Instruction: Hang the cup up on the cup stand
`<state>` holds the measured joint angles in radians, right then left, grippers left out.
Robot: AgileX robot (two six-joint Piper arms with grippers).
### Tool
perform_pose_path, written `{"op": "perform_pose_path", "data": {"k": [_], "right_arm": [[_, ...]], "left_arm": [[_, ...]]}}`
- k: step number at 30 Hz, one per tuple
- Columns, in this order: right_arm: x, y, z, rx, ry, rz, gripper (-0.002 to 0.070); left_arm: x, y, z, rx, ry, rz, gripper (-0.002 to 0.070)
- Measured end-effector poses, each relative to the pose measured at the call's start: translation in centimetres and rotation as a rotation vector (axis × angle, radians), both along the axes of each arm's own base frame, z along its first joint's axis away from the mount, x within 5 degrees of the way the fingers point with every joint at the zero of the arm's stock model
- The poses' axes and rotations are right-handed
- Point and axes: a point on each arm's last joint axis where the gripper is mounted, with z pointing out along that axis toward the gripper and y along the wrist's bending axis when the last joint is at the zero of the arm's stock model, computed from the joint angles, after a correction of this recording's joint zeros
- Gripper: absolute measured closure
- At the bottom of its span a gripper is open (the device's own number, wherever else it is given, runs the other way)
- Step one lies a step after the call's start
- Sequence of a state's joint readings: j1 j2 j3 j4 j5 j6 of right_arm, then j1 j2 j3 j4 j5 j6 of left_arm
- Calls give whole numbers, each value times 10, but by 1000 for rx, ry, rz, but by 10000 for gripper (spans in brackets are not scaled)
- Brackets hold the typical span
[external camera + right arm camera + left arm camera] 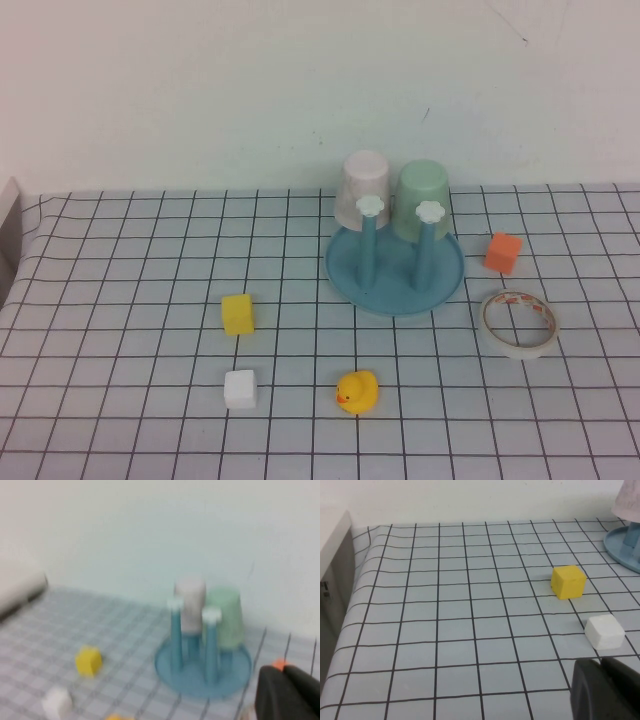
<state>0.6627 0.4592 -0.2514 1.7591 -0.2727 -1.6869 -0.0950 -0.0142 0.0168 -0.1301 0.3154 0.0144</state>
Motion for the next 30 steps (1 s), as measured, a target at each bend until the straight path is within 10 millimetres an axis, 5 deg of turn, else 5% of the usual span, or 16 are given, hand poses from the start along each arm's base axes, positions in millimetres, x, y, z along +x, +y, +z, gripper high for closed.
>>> {"op": "perform_pose_path", "data": {"k": [10, 30], "right_arm": [[-49, -45, 29, 242, -331, -83, 678], [-66, -77, 30, 205, -435, -771, 678]], "left_arm": [[0, 0, 0, 0, 0, 0, 676], [0, 0, 0, 0, 0, 0, 676]]}}
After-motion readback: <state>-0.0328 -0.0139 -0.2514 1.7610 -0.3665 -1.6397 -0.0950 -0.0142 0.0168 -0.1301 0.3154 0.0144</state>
